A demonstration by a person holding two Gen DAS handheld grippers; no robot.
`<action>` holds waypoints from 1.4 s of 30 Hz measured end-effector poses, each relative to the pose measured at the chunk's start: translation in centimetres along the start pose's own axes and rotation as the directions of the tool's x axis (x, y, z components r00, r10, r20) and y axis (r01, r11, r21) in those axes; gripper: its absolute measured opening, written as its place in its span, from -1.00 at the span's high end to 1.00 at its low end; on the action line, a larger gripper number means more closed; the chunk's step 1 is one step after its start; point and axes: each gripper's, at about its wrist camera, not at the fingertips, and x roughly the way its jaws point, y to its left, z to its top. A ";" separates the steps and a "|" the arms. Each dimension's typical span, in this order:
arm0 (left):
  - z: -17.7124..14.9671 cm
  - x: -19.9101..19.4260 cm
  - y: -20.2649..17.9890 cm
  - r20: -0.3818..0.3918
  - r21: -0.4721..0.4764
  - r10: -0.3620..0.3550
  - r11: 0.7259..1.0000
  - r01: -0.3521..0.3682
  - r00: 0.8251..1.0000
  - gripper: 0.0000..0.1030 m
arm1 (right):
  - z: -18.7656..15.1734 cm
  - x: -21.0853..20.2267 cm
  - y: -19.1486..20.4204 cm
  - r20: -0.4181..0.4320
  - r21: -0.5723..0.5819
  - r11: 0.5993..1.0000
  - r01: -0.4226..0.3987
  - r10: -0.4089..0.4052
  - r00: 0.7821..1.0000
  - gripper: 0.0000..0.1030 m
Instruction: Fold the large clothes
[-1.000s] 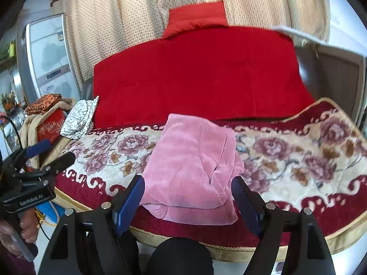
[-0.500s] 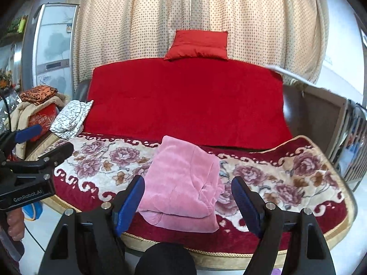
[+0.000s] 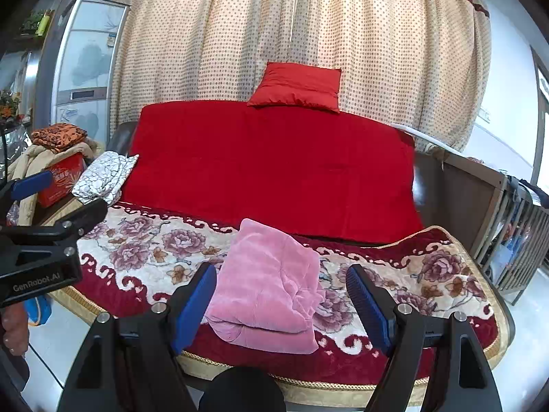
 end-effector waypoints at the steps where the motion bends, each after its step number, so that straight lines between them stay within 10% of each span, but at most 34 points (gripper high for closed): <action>1: 0.0 0.0 0.1 -0.002 -0.003 0.001 1.000 -0.001 1.000 -0.93 | 0.0 -0.2 0.0 0.000 0.001 1.000 0.001 -0.001 1.000 -0.58; 42: -0.9 0.7 0.6 -0.013 0.017 0.124 0.992 -0.124 0.992 -0.93 | -0.4 0.7 -0.3 -0.072 0.045 0.999 -0.014 0.017 0.997 -0.58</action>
